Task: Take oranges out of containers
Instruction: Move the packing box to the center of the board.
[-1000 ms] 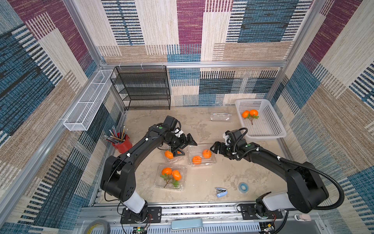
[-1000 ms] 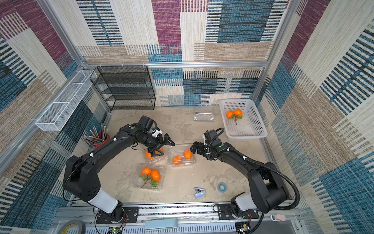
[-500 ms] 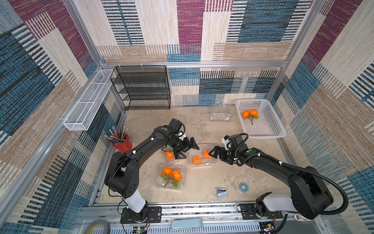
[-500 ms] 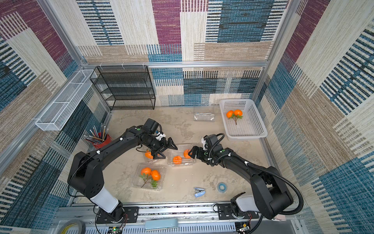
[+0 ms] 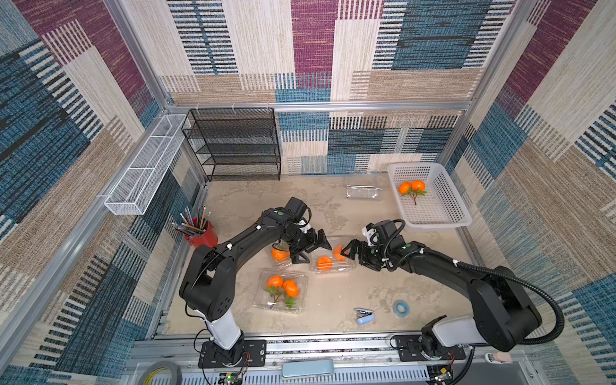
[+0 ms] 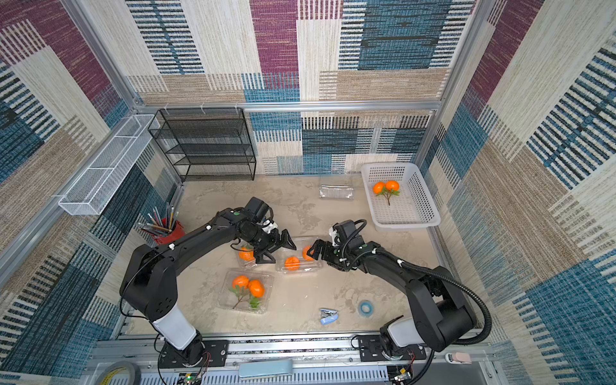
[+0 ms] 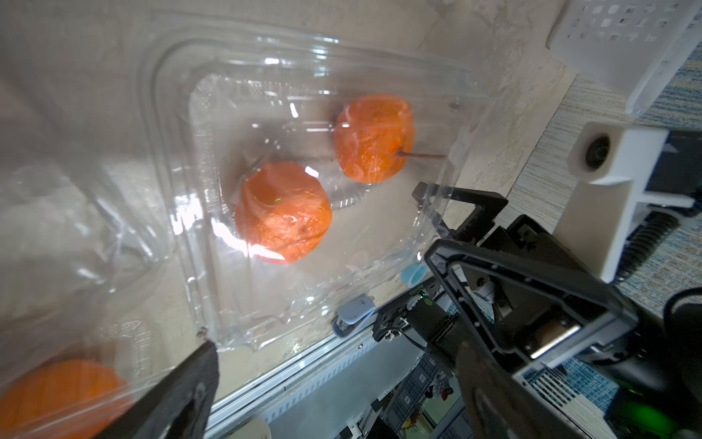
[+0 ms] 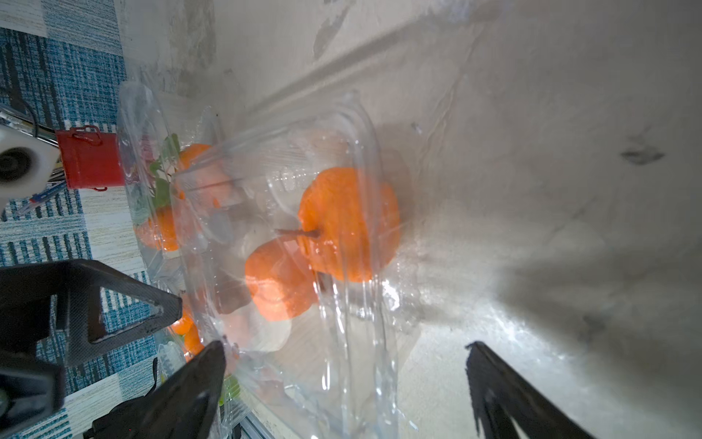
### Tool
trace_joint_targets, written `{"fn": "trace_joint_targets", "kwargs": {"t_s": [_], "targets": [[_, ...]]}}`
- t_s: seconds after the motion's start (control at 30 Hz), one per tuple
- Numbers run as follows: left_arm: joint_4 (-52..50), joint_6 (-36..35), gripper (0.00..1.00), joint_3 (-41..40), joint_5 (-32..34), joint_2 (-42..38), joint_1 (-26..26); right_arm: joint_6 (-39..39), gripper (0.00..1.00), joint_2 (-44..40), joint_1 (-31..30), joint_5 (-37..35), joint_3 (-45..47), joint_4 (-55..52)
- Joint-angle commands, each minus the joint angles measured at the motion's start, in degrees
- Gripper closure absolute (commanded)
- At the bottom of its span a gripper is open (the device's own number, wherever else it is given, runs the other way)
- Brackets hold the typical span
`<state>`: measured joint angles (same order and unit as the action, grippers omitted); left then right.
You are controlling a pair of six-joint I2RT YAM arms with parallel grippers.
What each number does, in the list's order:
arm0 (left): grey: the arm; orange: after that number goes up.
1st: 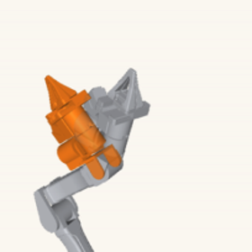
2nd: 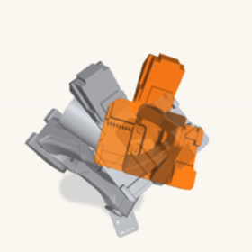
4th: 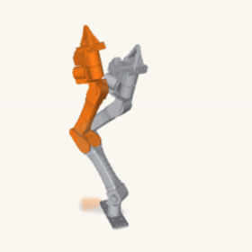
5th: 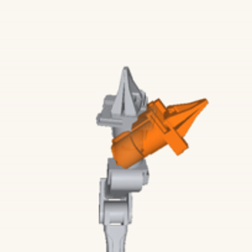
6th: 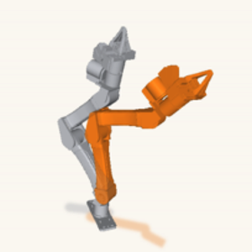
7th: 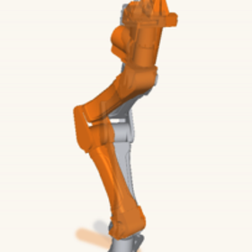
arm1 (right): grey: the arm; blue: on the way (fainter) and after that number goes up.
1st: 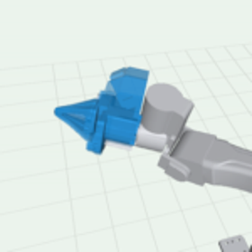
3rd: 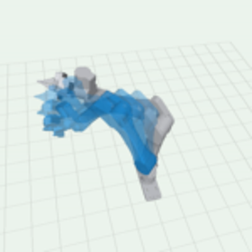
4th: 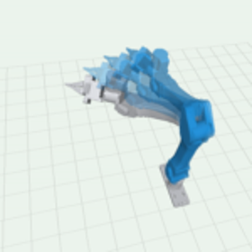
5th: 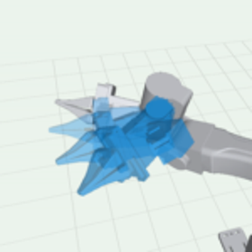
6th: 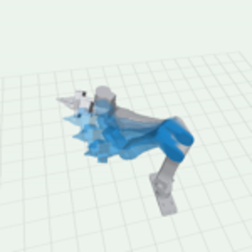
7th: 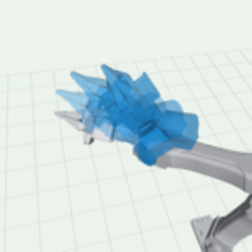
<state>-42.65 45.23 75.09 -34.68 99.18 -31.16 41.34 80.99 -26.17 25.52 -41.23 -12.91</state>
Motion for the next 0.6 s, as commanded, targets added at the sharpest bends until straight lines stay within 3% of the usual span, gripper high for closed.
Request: {"fn": "trace_joint_targets", "kwargs": {"t_s": [0.0, 0.33, 0.57], "targets": [[0.1, 0.8, 0.01, 1.6, 0.5, 1.5, -0.7, 1.2, 0.0, -0.1, 0.1, 1.2, 0.0, 1.9], [0.0, 1.4, 0.01, 9.3, 0.4, 8.2, -3.6, 1.5, 0.01, 0.9, 0.7, 0.8, -0.4, 0.2], [0.5, 2.9, 0.01, 14.9, 0.5, 12.1, -5.2, -0.3, 0.02, 0.3, 5.5, 1.7, -0.9, -2.3]]}}
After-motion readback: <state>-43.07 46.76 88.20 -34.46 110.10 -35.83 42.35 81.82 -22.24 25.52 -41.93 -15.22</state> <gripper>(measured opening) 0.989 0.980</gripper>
